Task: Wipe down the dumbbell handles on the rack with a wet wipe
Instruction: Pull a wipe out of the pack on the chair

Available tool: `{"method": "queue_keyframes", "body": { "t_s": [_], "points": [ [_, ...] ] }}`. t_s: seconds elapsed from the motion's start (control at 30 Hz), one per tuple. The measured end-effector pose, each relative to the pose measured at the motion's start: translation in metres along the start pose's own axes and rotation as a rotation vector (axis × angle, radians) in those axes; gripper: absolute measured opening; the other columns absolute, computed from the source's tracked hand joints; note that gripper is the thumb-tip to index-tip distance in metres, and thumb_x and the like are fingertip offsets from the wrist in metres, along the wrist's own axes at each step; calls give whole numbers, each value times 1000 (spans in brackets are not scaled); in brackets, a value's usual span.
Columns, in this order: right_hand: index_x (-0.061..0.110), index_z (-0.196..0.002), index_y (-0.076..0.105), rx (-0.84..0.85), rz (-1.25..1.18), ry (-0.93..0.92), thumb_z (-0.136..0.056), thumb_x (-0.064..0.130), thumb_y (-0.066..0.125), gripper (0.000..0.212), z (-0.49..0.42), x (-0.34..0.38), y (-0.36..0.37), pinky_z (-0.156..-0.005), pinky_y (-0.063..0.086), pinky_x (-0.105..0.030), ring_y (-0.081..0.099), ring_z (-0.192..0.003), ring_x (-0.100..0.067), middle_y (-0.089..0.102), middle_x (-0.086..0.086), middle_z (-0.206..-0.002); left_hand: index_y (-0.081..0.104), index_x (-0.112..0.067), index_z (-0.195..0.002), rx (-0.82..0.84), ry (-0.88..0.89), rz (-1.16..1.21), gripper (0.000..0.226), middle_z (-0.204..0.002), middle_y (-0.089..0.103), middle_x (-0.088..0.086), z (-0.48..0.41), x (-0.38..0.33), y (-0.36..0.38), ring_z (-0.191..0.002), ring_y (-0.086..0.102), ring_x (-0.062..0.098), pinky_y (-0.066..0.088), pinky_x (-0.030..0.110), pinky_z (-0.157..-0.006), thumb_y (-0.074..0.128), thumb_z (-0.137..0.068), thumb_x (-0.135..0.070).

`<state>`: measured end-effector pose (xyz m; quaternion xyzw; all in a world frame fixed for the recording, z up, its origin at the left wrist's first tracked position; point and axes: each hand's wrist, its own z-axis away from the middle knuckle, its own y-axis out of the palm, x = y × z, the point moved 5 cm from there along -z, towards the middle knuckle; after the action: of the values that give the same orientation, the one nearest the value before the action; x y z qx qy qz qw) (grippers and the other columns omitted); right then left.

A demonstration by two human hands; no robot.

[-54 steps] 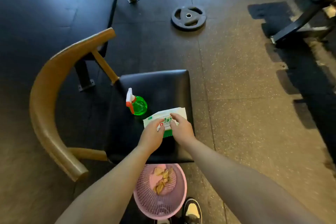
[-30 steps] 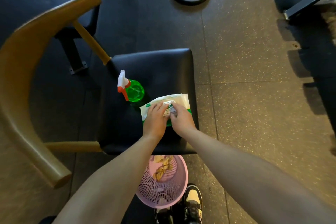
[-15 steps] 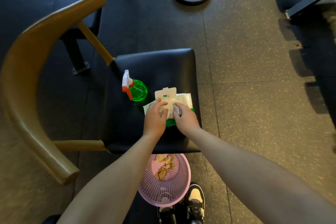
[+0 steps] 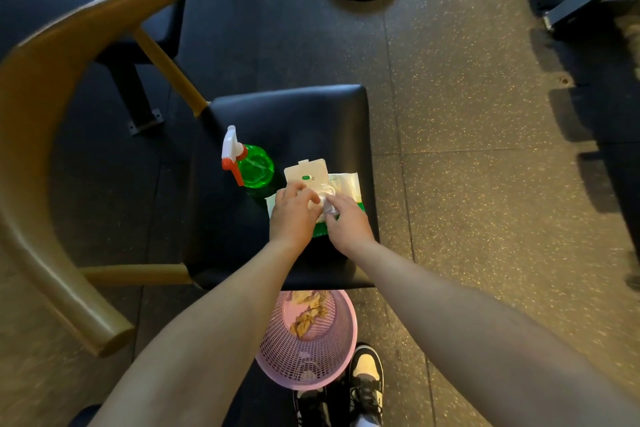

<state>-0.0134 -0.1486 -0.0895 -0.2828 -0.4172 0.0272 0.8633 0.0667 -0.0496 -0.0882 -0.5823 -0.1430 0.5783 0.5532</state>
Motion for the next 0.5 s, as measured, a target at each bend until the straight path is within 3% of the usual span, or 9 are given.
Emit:
{"method": "queue_keyframes", "body": {
  "t_s": [0.33, 0.5],
  "points": [
    [28, -148, 47, 12, 64, -26, -102, 20, 56, 48, 1, -3, 7, -116, 37, -39, 31, -147, -17, 34, 7, -158, 69, -15, -116, -131, -22, 63, 20, -130, 57, -5, 5, 8, -5, -123, 49, 13, 44, 26, -85, 64, -97, -18],
    [28, -148, 46, 13, 70, -48, -101, 21, 57, 49, 4, 0, 9, -118, 35, -42, 27, -148, -18, 30, 5, -159, 74, -8, -111, -178, -23, 120, 19, -129, 63, 0, 9, 13, -7, -118, 57, 14, 41, 22, -89, 64, -98, -18]
  ]
}}
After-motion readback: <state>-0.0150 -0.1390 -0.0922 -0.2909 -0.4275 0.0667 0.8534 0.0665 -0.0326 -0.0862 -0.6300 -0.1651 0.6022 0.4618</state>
